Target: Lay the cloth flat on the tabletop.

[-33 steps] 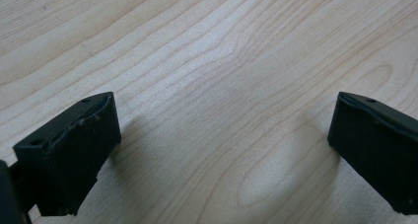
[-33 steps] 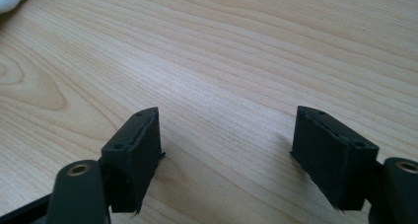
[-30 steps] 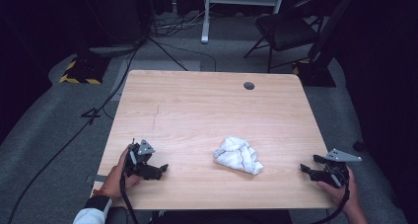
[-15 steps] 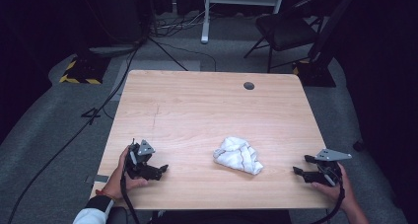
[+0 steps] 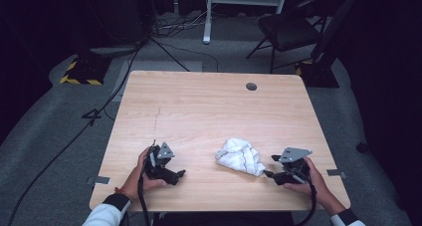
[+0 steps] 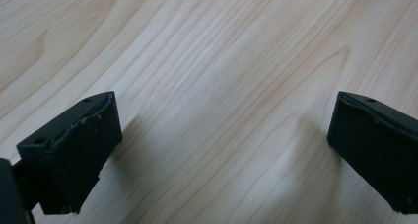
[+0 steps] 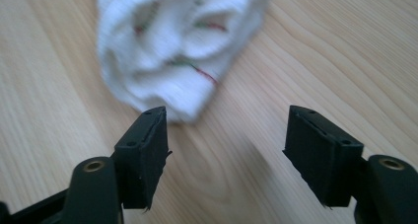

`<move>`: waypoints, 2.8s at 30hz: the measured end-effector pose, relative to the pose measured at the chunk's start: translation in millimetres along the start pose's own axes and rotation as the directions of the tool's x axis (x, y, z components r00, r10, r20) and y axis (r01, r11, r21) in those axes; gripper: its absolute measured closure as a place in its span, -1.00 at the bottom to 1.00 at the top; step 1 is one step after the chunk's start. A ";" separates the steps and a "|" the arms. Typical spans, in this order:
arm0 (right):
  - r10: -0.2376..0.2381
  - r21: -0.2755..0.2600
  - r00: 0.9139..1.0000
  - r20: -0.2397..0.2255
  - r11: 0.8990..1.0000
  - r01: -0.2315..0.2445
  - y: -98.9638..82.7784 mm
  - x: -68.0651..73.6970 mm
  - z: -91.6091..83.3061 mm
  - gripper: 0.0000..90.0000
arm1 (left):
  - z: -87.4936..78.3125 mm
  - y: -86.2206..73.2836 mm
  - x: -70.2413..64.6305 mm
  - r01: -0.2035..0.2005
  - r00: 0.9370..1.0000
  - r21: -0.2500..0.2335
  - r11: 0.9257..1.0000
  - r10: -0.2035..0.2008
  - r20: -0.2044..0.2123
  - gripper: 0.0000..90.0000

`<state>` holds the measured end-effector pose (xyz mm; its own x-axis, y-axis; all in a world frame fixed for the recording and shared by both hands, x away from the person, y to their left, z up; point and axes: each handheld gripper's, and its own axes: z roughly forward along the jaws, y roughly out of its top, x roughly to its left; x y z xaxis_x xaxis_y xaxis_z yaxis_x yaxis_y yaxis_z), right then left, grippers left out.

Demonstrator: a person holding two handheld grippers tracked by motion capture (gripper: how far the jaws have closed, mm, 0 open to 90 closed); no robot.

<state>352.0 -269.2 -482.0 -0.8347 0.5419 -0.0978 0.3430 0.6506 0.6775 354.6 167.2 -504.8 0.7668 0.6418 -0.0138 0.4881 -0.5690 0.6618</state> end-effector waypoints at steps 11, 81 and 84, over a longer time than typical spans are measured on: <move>-0.019 0.006 0.998 -0.053 1.000 0.019 12.4 5.3 21.6 -0.18 | 35.3 41.6 -17.5 -0.095 0.992 -0.021 0.995 0.096 0.085 -0.85; 0.181 -0.068 0.967 0.181 0.983 -0.171 2.0 -41.9 -1.6 0.62 | 20.2 76.9 -96.7 -0.458 0.838 -0.096 0.884 0.466 0.284 0.49; 0.196 -0.080 0.966 0.166 0.980 -0.185 -2.3 -46.0 -5.3 0.62 | 15.2 75.5 -94.3 -0.410 0.873 -0.091 0.908 0.419 0.248 0.14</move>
<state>387.3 -298.5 -475.1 -0.6680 0.7395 -0.0828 0.4559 0.4946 0.7399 325.4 56.0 -464.9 0.9776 0.1945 0.0798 0.0908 -0.7329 0.6743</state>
